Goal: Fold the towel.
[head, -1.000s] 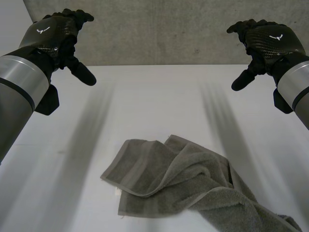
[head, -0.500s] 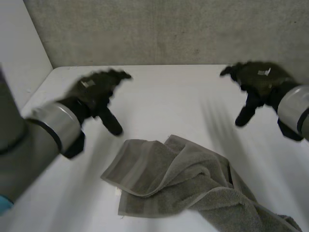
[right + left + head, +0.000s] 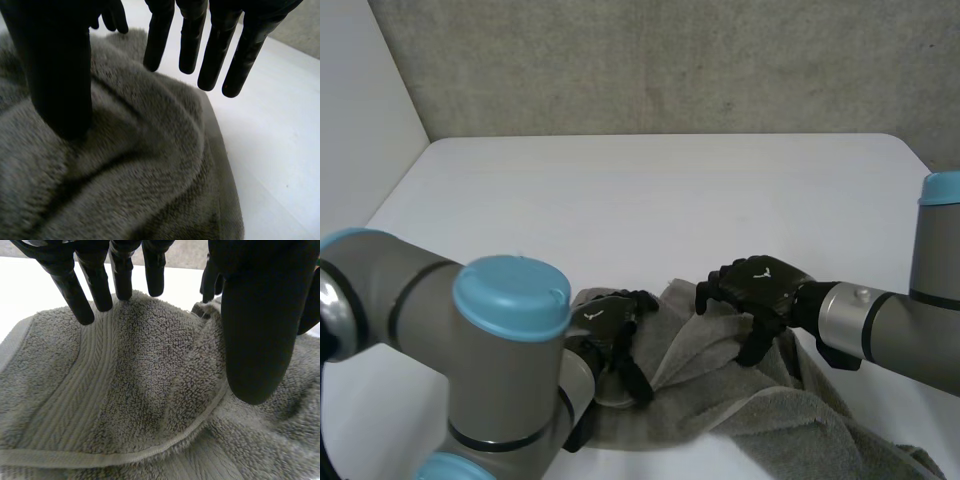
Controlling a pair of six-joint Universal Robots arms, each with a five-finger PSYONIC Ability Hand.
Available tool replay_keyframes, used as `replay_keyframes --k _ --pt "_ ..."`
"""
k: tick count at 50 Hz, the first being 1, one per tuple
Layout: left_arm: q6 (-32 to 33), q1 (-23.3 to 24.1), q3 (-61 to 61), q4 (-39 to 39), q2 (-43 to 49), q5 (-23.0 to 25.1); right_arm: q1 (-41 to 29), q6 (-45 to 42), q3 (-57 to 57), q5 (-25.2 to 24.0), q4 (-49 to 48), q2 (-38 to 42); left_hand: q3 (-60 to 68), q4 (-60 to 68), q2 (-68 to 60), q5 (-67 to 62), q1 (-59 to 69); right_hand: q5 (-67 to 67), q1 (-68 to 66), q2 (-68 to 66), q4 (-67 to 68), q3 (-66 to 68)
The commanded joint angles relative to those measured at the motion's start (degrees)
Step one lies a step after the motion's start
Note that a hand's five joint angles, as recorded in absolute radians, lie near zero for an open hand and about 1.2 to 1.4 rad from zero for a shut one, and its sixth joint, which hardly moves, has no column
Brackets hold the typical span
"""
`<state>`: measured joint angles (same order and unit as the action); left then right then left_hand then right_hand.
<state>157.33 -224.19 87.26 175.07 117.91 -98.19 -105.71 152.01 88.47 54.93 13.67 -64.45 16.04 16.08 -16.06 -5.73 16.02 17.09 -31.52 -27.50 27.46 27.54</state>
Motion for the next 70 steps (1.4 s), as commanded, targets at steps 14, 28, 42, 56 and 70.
replay_keyframes --k 14,28,42,56,70 --pt "-0.4 1.5 -6.7 4.8 11.7 -2.3 -0.6 -2.4 -4.6 1.1 -8.0 7.1 47.6 47.5 -47.6 -47.9 47.6 48.4 -44.0 -48.0 48.1 48.0" --pt "12.4 -1.4 -24.9 7.2 8.7 -9.7 -1.9 3.0 -11.8 7.8 -22.4 5.9 64.0 63.9 -63.9 -64.3 64.0 52.9 -48.5 -52.5 52.5 52.5" --pt "29.6 -4.0 -44.3 10.1 0.4 -3.5 -4.8 25.4 -14.1 18.9 -40.8 -6.8 64.0 63.9 -63.9 -64.3 64.0 27.1 -22.7 -26.7 26.7 26.6" --pt "28.9 -5.4 -6.0 6.5 -14.7 -3.3 -0.5 26.8 -9.0 14.7 -14.8 -1.2 64.0 63.9 -63.9 -64.3 64.0 0.5 3.9 -0.1 0.1 0.0" --pt "29.8 -6.5 6.1 9.0 -23.2 -3.5 -0.5 26.1 -10.3 6.3 -10.4 5.5 64.0 63.9 -63.9 -64.3 64.0 -3.9 8.3 4.3 -4.3 -4.3"
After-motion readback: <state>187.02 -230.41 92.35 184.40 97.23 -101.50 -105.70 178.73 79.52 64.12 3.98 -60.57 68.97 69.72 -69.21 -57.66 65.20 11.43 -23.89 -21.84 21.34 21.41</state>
